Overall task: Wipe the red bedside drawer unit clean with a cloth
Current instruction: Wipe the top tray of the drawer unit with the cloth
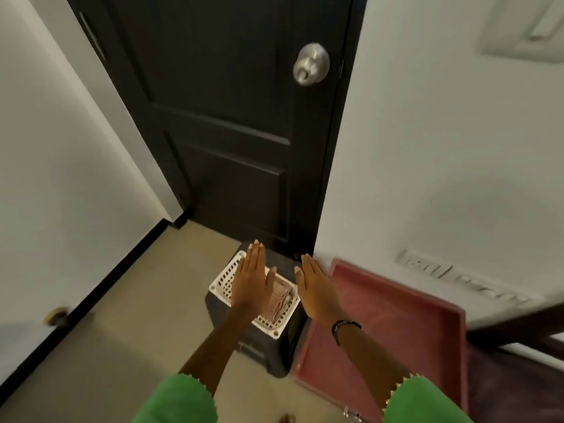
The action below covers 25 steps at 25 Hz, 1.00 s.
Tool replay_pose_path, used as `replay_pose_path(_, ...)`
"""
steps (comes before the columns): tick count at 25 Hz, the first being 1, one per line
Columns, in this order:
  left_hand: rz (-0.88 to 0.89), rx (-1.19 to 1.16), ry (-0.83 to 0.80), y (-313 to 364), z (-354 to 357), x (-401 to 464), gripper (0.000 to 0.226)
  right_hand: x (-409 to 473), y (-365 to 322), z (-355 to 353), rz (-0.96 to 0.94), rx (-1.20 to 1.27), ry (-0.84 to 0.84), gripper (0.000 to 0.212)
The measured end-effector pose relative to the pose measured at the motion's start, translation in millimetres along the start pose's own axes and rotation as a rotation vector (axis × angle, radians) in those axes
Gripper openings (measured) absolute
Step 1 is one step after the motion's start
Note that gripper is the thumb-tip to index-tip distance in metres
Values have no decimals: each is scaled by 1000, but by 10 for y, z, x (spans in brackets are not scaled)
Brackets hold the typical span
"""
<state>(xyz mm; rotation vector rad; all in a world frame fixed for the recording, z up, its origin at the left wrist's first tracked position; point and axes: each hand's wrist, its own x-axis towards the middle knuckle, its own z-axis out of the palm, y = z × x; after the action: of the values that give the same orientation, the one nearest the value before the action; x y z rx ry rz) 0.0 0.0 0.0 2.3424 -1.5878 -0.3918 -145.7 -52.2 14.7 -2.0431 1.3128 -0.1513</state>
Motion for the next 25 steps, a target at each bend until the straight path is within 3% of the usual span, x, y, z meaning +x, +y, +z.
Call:
replay_pose_path(2, -78, 51, -164, -327, 295, -3, 65, 132, 214, 335, 110, 123, -106, 49)
replay_pose_path(6, -202, -6, -375, -754, 839, 55, 63, 349, 573, 908, 268, 282, -266, 40)
replay_pose_path(14, -265, -197, -373, -1147, 1833, 601, 38, 878, 899, 1812, 476, 612, -283, 26)
replay_pose_path(17, -309, -157, -328, -1259, 2099, 684, 38, 972, 1021, 1964, 492, 717, -251, 35)
replay_pose_path(21, -334, -138, -248, -1299, 2128, 779, 39, 985, 1096, 1949, 501, 742, -226, 41)
replay_pose_path(23, -287, -143, -290, -1283, 2058, 830, 41, 979, 1090, 1927, 511, 771, -242, 44)
replay_pose_path(25, -277, -332, -376, -1207, 1944, 838, 35, 941, 1057, 1875, 517, 820, -258, 47)
